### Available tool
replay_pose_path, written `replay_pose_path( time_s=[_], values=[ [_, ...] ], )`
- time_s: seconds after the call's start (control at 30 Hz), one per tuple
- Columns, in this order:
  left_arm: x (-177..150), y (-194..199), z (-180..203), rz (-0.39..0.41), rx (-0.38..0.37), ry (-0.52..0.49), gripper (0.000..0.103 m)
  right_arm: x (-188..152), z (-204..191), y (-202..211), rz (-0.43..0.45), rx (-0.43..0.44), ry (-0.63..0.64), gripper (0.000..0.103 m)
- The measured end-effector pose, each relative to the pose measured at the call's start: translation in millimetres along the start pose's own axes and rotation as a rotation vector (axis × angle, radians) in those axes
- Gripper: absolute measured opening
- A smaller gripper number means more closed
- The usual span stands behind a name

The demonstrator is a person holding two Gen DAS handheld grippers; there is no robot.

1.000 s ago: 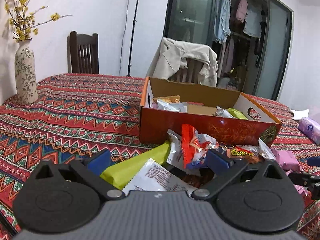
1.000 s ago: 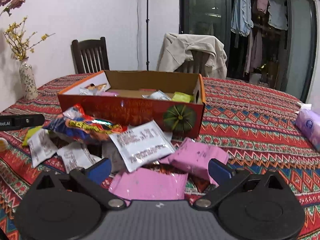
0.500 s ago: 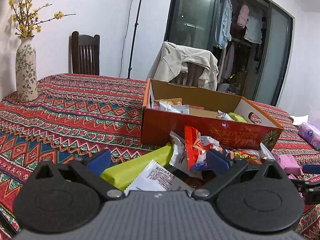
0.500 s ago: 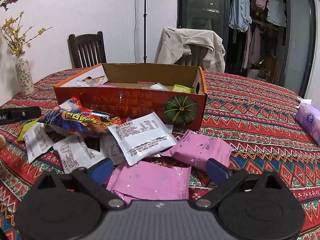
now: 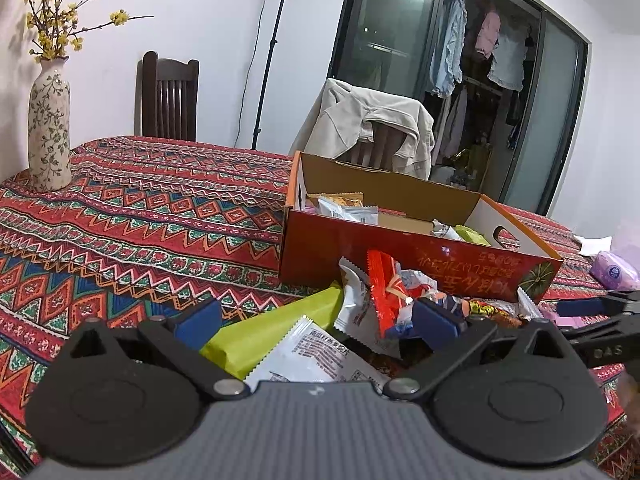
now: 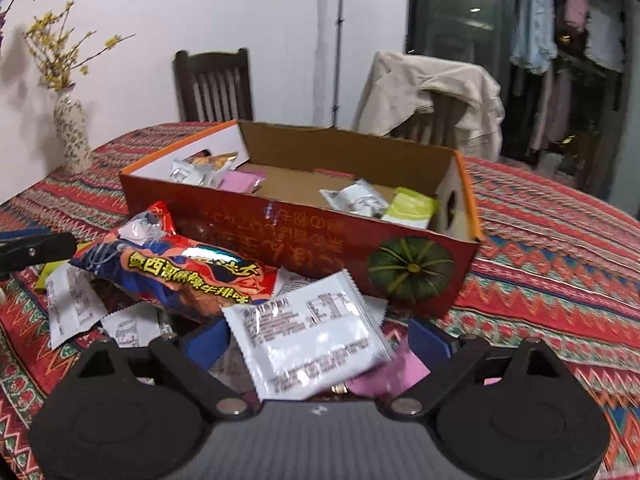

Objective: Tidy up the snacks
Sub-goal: 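Move both tools back over the snack pile, then grasp the small white-and-orange packet with the right gripper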

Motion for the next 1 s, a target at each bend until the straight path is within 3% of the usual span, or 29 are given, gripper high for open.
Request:
replay_pose_path(
  time_s=[0.1,0.17,0.33,0.57,0.6,0.63,1.0],
  values=[
    [-0.8,-0.8,0.3,-0.004,-0.003,0.001,0.103,1.4,-0.6,-12.8,-0.027,0.033,0.015,0.095],
    [-0.7,-1.2,0.3,-0.006,-0.005,0.004,0.103,-0.8,0.4,-20.1,-0.042,0.086,-0.006,0.089],
    [-0.9,-3.2,-1.0,-0.016,-0.012,0.009,0.103,-3.7,0.6,-13.9,-0.023,0.129,-0.015,0.065],
    [-1.9,-3.4,-1.0,-0.018,-0.01,0.014,0.103,-10.0,0.9,4.7,0.019,0.117,-0.03,0.041],
    [-1.8,-3.4,-0.9,-0.018,-0.01,0.014,0.103,-11.1,2.0,7.0,0.025,0.117,-0.036,0.035],
    [-1.7,-3.5,-1.0,-0.018,-0.009,0.014,0.103,-12.6,3.0,10.0,0.031,0.115,-0.045,0.009],
    [-2.0,-4.9,-2.5,-0.015,0.009,0.017,0.103,-32.7,13.7,38.8,0.132,0.038,-0.149,0.008]
  ],
)
Point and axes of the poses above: each gripper's, at about its wrist camera, not at the fingertips, and y roughly against the way its jaws point, z to its right, x to its top, the point moved 7 cm from there along -y, roughly the way its jaws point, and after that the axes turned 11 degrees about -z, right-handed, at the moved point
